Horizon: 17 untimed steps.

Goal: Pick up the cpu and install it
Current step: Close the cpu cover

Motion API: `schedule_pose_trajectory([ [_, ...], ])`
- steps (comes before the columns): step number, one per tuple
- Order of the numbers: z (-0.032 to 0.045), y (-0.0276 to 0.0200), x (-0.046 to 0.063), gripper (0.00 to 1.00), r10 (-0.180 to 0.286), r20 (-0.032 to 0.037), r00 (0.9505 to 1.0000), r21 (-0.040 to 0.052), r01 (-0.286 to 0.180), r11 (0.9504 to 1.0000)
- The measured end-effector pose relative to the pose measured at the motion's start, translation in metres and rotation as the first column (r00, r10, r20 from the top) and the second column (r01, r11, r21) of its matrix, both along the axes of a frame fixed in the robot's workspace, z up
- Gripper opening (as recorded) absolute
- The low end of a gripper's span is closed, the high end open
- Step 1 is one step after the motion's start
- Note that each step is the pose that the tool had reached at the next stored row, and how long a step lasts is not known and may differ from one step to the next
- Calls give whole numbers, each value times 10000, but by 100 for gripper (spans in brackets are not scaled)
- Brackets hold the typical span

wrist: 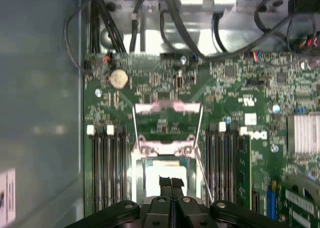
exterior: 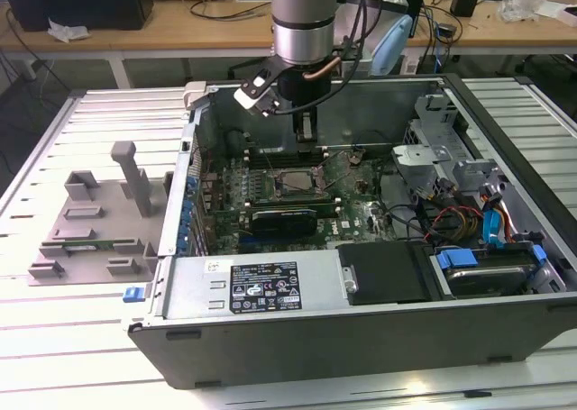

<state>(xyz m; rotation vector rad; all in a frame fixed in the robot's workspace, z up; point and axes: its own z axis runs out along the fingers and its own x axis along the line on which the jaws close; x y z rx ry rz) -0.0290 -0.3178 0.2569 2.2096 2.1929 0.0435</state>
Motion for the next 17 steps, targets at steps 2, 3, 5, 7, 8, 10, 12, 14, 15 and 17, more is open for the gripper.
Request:
schedule_pose_trajectory([
  [2,1,0,62,11,2,-1,10000,-1,-2,10000],
  [3,0,-1,79,11,1,-1,10000,0,-1,10000],
  [5,3,0,81,11,-2,-2,10000,-1,2,10000],
  [7,40,0,83,11,0,-2,10000,-1,0,10000],
  [8,70,0,83,11,0,-2,10000,-2,0,10000],
  [10,113,0,83,11,0,-2,10000,-1,0,10000],
  [12,153,0,83,11,0,1,10000,2,0,10000],
  [14,155,0,89,11,3,-2,10000,0,-3,10000],
  [15,156,0,97,11,2,-2,10000,-1,-2,10000],
  [17,156,-1,130,11,0,-2,10000,-2,0,10000],
])
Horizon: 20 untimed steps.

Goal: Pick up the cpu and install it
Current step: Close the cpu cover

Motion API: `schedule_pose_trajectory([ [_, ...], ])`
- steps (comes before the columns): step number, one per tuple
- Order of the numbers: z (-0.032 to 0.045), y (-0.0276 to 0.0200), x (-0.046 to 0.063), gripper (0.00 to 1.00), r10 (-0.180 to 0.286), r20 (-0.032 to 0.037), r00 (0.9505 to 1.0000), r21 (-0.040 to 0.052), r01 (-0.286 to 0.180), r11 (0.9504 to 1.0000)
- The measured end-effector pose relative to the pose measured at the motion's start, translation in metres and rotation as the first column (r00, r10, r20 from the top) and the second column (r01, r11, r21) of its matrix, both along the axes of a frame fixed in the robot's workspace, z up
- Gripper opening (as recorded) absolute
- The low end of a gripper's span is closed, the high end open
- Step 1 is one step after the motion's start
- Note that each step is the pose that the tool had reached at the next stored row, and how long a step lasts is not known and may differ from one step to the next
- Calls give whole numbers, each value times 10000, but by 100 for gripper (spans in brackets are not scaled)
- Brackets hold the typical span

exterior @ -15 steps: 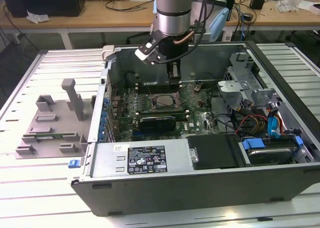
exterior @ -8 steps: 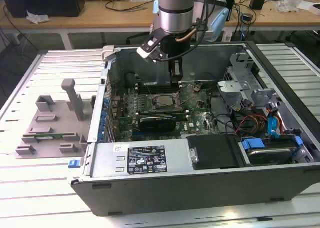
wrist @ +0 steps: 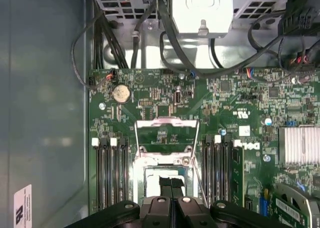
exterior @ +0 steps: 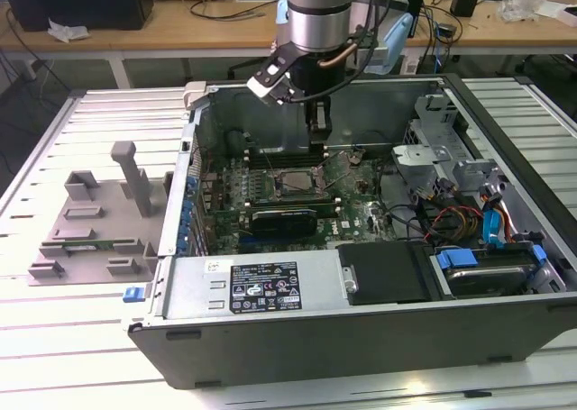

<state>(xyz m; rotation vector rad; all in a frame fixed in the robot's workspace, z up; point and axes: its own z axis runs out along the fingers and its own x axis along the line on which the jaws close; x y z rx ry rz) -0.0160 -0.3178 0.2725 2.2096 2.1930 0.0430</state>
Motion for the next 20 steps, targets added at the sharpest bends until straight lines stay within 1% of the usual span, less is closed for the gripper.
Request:
schedule_pose_trajectory([
  [4,-1,0,103,11,0,1,10000,2,0,10000],
  [14,-1,1,318,11,1,1,10000,2,-1,10000],
  [15,-1,0,381,11,-1,1,10000,2,1,10000],
  [17,-1,1,419,11,1,1,10000,3,-1,10000],
  [20,-1,0,558,11,0,0,10000,2,0,10000],
])
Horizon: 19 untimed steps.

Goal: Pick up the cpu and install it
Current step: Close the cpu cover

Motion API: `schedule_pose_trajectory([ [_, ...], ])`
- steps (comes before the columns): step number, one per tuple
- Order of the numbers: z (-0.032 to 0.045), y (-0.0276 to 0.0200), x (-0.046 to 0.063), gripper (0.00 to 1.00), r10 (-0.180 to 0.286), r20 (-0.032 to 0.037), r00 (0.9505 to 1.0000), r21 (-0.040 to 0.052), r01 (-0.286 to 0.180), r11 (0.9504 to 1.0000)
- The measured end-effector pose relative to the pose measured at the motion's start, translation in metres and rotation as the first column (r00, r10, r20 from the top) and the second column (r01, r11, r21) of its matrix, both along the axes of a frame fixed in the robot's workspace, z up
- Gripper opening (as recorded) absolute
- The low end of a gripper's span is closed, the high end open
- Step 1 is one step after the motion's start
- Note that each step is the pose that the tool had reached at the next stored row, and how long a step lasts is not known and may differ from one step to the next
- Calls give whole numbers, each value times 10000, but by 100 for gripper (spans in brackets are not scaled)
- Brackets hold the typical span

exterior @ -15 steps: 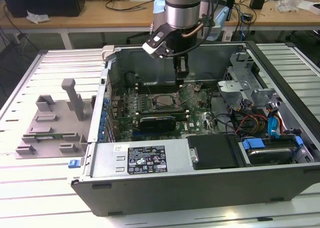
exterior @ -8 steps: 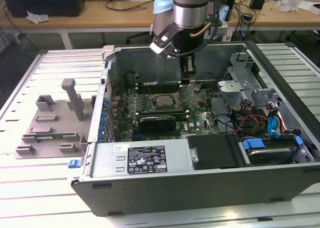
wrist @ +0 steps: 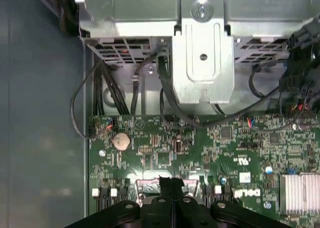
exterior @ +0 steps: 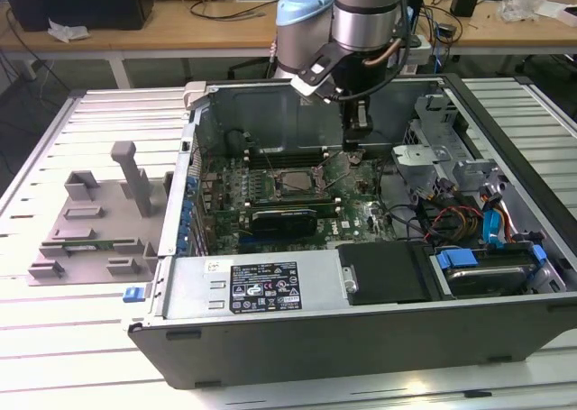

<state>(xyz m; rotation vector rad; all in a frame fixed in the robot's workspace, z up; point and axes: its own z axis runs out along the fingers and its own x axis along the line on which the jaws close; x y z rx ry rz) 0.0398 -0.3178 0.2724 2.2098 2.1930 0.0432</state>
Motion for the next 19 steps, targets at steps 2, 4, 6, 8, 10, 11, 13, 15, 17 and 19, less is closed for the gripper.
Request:
schedule_pose_trajectory([
  [2,0,0,43,11,1,0,10000,0,-1,10000],
  [4,0,0,76,11,1,-1,10000,0,-1,10000],
  [6,-12,0,169,11,1,-8,10000,-2,-1,10000],
  [8,-43,0,200,11,1,-18,10000,-4,-1,10000],
  [10,-107,0,231,11,1,-32,10000,-4,-1,10000],
  [11,-129,0,237,11,1,-40,10000,-5,-1,10000],
  [13,-174,0,238,11,-1,-53,10000,-4,1,10000],
  [15,-217,0,239,11,0,-61,10000,-3,0,10000],
  [17,-266,0,239,11,0,-68,10000,-3,0,10000],
  [19,-296,0,239,11,1,-71,10000,-4,-1,10000],
])
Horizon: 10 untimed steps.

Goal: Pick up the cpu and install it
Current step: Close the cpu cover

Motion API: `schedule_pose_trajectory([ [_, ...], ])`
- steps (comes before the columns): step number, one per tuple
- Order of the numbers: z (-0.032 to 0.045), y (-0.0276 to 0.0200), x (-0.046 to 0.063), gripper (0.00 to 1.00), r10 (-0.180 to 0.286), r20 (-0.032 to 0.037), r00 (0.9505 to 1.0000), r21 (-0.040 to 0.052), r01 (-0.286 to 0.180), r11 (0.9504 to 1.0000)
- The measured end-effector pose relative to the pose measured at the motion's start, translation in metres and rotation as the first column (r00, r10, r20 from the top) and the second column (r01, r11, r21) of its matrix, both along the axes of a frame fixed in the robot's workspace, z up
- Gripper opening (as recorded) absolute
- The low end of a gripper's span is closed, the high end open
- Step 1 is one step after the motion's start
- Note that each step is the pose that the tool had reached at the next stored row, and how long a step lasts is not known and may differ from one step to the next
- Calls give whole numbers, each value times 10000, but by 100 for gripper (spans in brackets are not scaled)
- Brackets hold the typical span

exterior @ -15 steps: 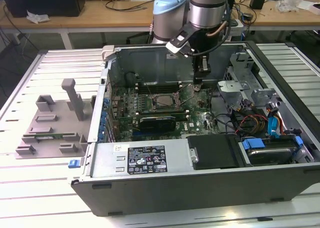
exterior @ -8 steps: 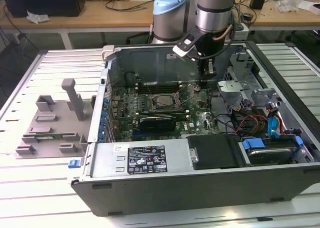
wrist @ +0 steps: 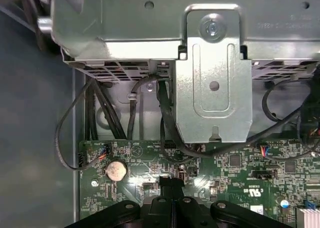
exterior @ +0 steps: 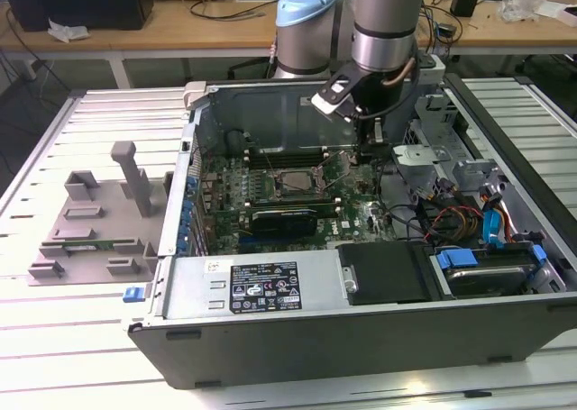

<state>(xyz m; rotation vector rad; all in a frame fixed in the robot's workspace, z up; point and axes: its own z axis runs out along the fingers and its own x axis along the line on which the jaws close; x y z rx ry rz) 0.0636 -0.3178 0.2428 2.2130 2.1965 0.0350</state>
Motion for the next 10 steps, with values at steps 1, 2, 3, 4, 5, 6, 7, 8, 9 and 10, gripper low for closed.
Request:
schedule_pose_trajectory([
  [1,-25,0,-3,11,0,-1,10000,-1,0,10000],
  [2,-41,0,-10,11,0,-1,10000,2,0,10000],
  [3,-60,0,-30,11,1,0,10000,6,-1,10000],
  [4,-67,0,-47,11,0,-1,10000,5,0,10000],
  [5,-69,0,-58,11,0,-2,10000,8,0,10000],
  [6,-69,-1,-63,11,-1,-2,10000,9,1,10000],
  [7,-70,-1,-63,11,1,-1,10000,9,-1,10000],
  [8,-71,0,-63,11,2,-1,10000,12,-2,10000],
  [9,-71,0,-65,11,0,-1,10000,12,0,10000],
  [10,-70,0,-65,11,0,-1,10000,11,0,10000],
])
